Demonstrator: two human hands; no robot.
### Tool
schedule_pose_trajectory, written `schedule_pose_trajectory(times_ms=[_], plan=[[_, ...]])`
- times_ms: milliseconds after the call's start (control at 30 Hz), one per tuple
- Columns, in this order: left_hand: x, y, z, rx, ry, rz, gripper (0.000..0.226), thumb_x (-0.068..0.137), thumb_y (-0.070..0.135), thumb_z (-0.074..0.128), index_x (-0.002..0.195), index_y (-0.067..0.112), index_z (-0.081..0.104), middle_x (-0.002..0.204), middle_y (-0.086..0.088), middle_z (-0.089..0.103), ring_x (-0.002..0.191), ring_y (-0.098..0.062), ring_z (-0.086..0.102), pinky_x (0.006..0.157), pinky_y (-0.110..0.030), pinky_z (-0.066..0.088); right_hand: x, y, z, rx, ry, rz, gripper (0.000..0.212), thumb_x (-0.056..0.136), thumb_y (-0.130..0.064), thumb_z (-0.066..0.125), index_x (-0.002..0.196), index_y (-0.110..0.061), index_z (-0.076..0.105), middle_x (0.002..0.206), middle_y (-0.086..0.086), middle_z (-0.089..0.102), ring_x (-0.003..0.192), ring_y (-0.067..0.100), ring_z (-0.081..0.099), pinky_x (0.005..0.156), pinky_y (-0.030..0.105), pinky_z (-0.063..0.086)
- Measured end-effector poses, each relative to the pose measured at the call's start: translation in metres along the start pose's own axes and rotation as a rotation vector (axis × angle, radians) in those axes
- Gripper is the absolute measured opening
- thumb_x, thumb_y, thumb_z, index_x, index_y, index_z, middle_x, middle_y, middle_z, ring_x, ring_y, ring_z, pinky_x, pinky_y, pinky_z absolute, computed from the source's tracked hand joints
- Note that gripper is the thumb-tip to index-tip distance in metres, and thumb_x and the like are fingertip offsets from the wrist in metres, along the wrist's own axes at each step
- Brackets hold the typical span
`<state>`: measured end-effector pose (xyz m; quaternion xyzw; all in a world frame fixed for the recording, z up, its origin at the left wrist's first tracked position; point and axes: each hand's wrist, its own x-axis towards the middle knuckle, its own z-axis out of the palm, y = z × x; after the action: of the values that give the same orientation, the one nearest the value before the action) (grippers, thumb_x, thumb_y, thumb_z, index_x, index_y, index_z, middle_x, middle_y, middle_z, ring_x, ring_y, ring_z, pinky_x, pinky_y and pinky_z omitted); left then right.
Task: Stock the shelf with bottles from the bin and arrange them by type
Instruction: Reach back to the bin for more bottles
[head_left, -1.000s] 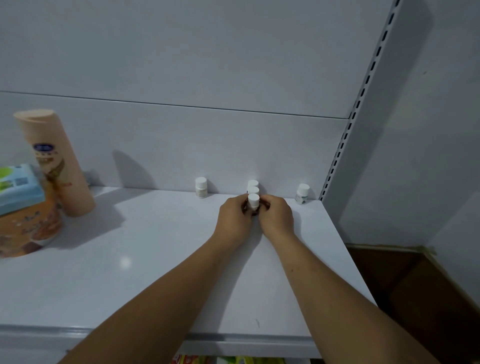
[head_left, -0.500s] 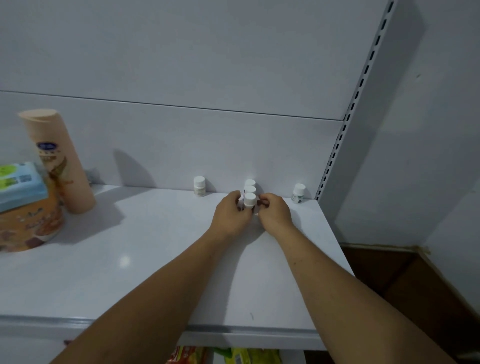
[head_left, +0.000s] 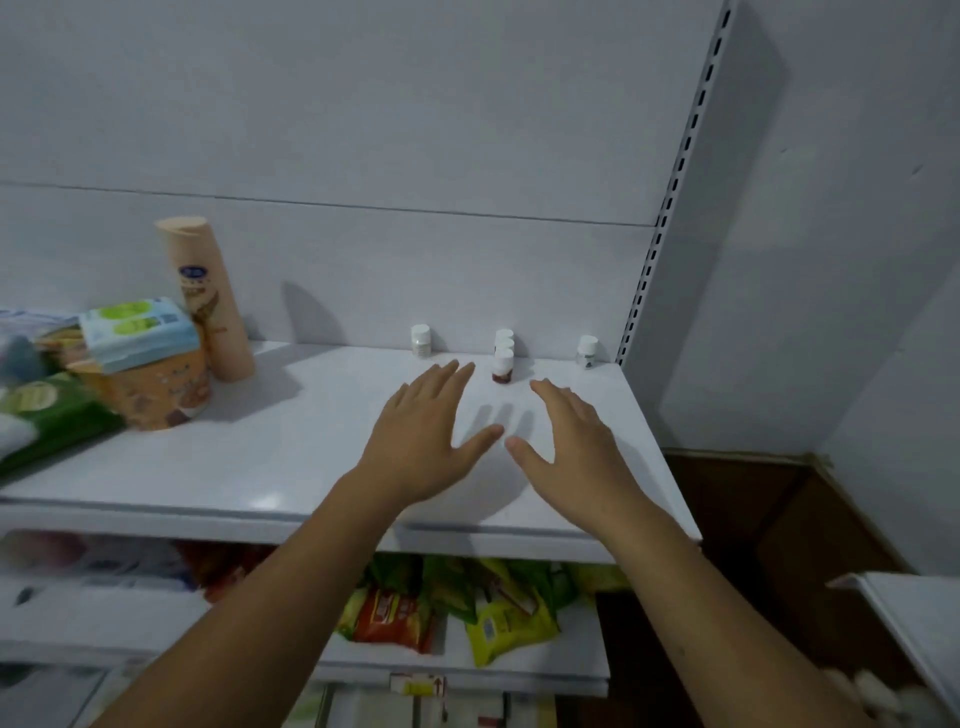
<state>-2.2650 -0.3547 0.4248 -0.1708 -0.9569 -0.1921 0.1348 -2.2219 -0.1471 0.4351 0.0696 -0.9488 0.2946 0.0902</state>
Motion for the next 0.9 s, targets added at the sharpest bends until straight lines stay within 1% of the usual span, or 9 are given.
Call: schedule_pose_trajectory(times_ms=[100, 200, 300, 400, 467, 533, 633, 767, 900], plan=[[-0.056, 0.015, 0.003, 0.034, 0.014, 0.051, 0.09, 0.095, 0.081, 0.031, 0.167, 0.028, 0.018, 0.173, 0.005, 0.025, 0.159, -0.018, 0.022, 0.127, -0.05, 0.028, -0.054, -0.013, 0.006, -0.034, 0.014, -0.067, 0.073, 0.1, -0.062, 0.051, 0.161, -0.037, 0.02, 0.171, -0.012, 0.018, 0.159, 0.013, 0.009, 0.13, 0.043, 0.015], [-0.103, 0.025, 0.008, 0.016, 0.0, 0.052, 0.089, 0.095, 0.076, 0.036, 0.167, 0.028, 0.016, 0.173, 0.004, 0.025, 0.159, -0.017, 0.023, 0.127, -0.05, 0.028, -0.097, -0.016, 0.013, -0.039, 0.011, -0.107, 0.072, 0.101, -0.059, 0.051, 0.162, -0.035, 0.02, 0.171, -0.012, 0.017, 0.159, 0.01, 0.006, 0.131, 0.043, 0.011], [-0.148, 0.038, 0.012, -0.024, 0.001, 0.065, 0.084, 0.098, 0.071, 0.045, 0.166, 0.027, 0.023, 0.169, 0.004, 0.033, 0.155, -0.016, 0.031, 0.126, -0.045, 0.032, -0.144, -0.011, 0.024, -0.036, 0.02, -0.142, 0.069, 0.103, -0.053, 0.052, 0.162, -0.027, 0.028, 0.169, -0.008, 0.025, 0.159, 0.012, 0.011, 0.13, 0.046, 0.015], [-0.188, 0.049, 0.027, -0.061, -0.05, 0.107, 0.076, 0.101, 0.066, 0.049, 0.163, 0.026, 0.031, 0.16, 0.007, 0.044, 0.145, -0.014, 0.043, 0.112, -0.036, 0.045, -0.191, 0.009, 0.044, 0.0, 0.024, -0.129, 0.064, 0.102, -0.048, 0.056, 0.159, -0.023, 0.036, 0.165, -0.004, 0.035, 0.156, 0.016, 0.023, 0.126, 0.049, 0.025], [-0.211, 0.052, 0.047, -0.082, -0.116, 0.127, 0.07, 0.102, 0.065, 0.049, 0.16, 0.028, 0.035, 0.155, 0.008, 0.049, 0.138, -0.013, 0.049, 0.102, -0.032, 0.05, -0.22, 0.03, 0.062, 0.011, -0.012, -0.078, 0.064, 0.102, -0.045, 0.058, 0.158, -0.023, 0.037, 0.163, -0.003, 0.036, 0.155, 0.018, 0.026, 0.126, 0.05, 0.027], [-0.234, 0.052, 0.073, -0.091, -0.203, 0.132, 0.066, 0.103, 0.062, 0.051, 0.159, 0.028, 0.037, 0.151, 0.005, 0.053, 0.132, -0.016, 0.053, 0.097, -0.035, 0.052, -0.246, 0.053, 0.08, 0.004, -0.079, 0.005, 0.064, 0.101, -0.044, 0.059, 0.158, -0.023, 0.037, 0.162, -0.002, 0.038, 0.153, 0.019, 0.029, 0.124, 0.049, 0.029], [-0.264, 0.04, 0.122, -0.117, -0.362, 0.093, 0.066, 0.103, 0.059, 0.052, 0.158, 0.027, 0.039, 0.151, -0.001, 0.054, 0.133, -0.024, 0.053, 0.1, -0.043, 0.052, -0.279, 0.088, 0.108, -0.016, -0.175, 0.157, 0.063, 0.101, -0.041, 0.061, 0.157, -0.023, 0.038, 0.159, 0.001, 0.04, 0.149, 0.022, 0.033, 0.121, 0.048, 0.033], [-0.298, 0.023, 0.186, -0.124, -0.551, 0.013, 0.063, 0.103, 0.059, 0.053, 0.154, 0.024, 0.044, 0.146, -0.005, 0.058, 0.128, -0.03, 0.057, 0.097, -0.046, 0.053, -0.316, 0.133, 0.141, -0.032, -0.299, 0.338, 0.063, 0.1, -0.041, 0.061, 0.156, -0.022, 0.04, 0.157, 0.003, 0.043, 0.143, 0.028, 0.039, 0.117, 0.048, 0.037], [-0.323, 0.013, 0.239, -0.138, -0.664, -0.038, 0.057, 0.101, 0.048, 0.062, 0.151, 0.024, 0.05, 0.142, -0.006, 0.061, 0.128, -0.03, 0.059, 0.097, -0.047, 0.055, -0.343, 0.166, 0.173, -0.042, -0.415, 0.474, 0.06, 0.101, -0.037, 0.064, 0.154, -0.019, 0.043, 0.157, 0.008, 0.045, 0.141, 0.032, 0.042, 0.112, 0.047, 0.041]])
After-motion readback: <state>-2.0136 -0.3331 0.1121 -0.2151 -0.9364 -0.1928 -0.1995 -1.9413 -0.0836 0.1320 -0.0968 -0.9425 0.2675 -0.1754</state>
